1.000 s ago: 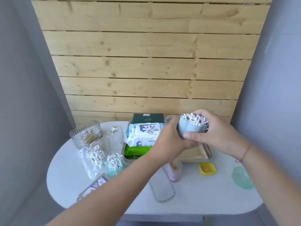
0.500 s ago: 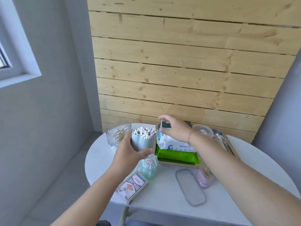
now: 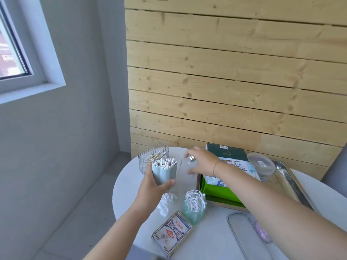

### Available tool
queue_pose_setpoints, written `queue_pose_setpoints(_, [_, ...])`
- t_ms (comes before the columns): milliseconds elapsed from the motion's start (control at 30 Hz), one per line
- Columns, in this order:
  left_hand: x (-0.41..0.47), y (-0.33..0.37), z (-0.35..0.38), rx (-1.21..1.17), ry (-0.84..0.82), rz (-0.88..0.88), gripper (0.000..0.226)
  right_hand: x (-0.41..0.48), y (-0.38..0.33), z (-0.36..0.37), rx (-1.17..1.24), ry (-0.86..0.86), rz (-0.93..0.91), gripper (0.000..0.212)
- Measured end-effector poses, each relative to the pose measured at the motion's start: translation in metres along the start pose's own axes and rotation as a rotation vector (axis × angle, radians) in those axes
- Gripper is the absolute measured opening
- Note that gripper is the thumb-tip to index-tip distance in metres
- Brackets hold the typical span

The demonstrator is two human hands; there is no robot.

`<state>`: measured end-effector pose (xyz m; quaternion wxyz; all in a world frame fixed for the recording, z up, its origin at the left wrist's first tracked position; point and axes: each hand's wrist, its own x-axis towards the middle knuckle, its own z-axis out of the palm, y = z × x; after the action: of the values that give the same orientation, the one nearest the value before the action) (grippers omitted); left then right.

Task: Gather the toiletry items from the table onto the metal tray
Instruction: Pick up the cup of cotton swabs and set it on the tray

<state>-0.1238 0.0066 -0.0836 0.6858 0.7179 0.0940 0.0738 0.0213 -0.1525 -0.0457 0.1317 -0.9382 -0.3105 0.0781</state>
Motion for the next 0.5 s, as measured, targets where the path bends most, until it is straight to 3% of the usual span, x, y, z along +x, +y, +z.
queue_pose_setpoints(100, [-0.001,0.002,0.001,-0.002,0.027,0.014,0.045,-0.017,-0.011,-0.031,0.082,0.19,-0.003,0.043])
queue_pose_setpoints(200, [-0.003,0.01,0.007,-0.036,0.012,0.026,0.045,-0.044,-0.017,-0.065,0.335,0.397,0.028,0.041])
queue_pose_setpoints(333, [-0.008,0.024,0.024,-0.049,-0.062,0.051,0.048,-0.077,-0.012,-0.083,0.813,0.242,0.072,0.05])
queue_pose_setpoints(500, [-0.017,0.035,0.042,-0.048,-0.128,0.064,0.048,-0.101,-0.005,-0.081,0.879,0.115,0.047,0.033])
